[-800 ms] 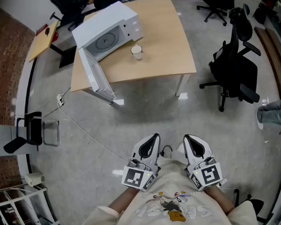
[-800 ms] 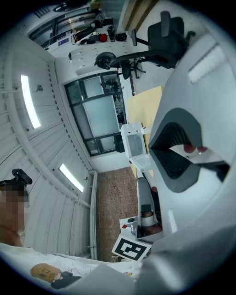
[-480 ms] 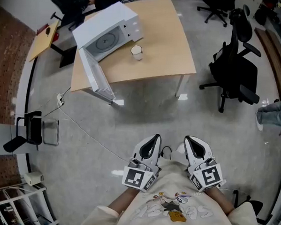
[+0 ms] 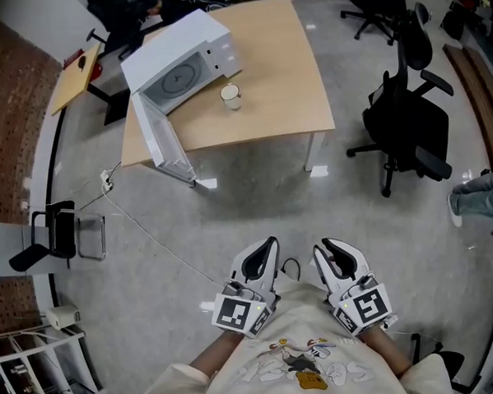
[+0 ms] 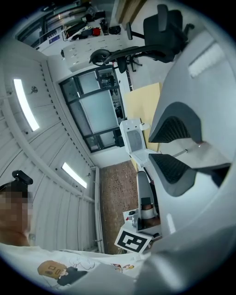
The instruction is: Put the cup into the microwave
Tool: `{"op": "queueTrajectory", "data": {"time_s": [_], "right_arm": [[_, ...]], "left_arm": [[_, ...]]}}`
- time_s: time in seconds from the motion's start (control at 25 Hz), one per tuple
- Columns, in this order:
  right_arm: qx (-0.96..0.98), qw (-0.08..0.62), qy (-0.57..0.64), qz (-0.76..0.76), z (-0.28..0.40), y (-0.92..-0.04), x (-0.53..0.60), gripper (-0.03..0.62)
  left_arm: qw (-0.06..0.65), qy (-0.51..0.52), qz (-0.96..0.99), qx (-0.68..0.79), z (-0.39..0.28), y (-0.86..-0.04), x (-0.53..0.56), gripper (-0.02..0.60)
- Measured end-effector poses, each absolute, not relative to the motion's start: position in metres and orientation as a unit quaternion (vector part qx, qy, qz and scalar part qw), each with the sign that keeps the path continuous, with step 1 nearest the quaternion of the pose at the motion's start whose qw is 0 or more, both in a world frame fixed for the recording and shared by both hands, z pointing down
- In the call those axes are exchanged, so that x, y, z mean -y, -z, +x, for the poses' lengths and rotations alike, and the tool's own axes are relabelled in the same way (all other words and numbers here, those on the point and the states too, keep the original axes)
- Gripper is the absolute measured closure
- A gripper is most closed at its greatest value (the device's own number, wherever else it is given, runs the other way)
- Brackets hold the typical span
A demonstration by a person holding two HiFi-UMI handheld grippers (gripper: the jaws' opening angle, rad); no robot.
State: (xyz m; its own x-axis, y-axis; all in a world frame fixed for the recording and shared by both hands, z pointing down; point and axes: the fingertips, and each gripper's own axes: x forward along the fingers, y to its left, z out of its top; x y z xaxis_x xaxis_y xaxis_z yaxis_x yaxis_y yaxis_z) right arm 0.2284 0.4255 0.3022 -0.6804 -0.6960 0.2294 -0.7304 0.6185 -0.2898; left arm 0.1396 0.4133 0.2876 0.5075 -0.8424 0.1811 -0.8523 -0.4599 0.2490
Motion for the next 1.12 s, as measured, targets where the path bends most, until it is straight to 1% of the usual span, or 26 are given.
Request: {"op": "queueTrajectory", "data": {"time_s": [0.2, 0.4, 0.48, 0.6, 0.68, 0.8, 0.96, 1.12], "right_arm": [[0.906, 0.053, -0.182, 0.379, 0.249, -0.306, -0.424, 0.523], [0.907, 0.072, -0.209, 0.359, 0.252, -0.326, -0.408, 0.544], [0.908, 0.076, -0.219, 0.35, 0.242, -0.328, -0.395, 0.576], [0.912, 0.079, -0.205, 0.346, 0.224, -0.333, -0.35, 0.583], [0.909, 0.074, -0.193, 0.361, 0.212, -0.336, -0.311, 0.559], [0.91, 0.073, -0.18, 0.367, 0.186, -0.332, -0.251, 0.539], [0.902, 0.074, -0.162, 0.393, 0.154, -0.325, -0.164, 0.539], [0.892, 0.053, -0.144, 0.425, 0.126, -0.314, -0.096, 0.54]], "left_arm": [[0.155, -0.02, 0.84, 0.519, 0.145, -0.287, -0.412, 0.577], [0.177, -0.01, 0.807, 0.563, 0.14, -0.296, -0.411, 0.577], [0.183, -0.008, 0.8, 0.571, 0.132, -0.297, -0.398, 0.577], [0.177, 0.0, 0.796, 0.579, 0.114, -0.303, -0.351, 0.577], [0.178, 0.002, 0.793, 0.582, 0.098, -0.309, -0.316, 0.577], [0.178, 0.004, 0.795, 0.58, 0.069, -0.31, -0.256, 0.577], [0.174, 0.003, 0.805, 0.567, 0.026, -0.305, -0.17, 0.577], [0.177, 0.001, 0.818, 0.547, -0.006, -0.298, -0.108, 0.577]]}}
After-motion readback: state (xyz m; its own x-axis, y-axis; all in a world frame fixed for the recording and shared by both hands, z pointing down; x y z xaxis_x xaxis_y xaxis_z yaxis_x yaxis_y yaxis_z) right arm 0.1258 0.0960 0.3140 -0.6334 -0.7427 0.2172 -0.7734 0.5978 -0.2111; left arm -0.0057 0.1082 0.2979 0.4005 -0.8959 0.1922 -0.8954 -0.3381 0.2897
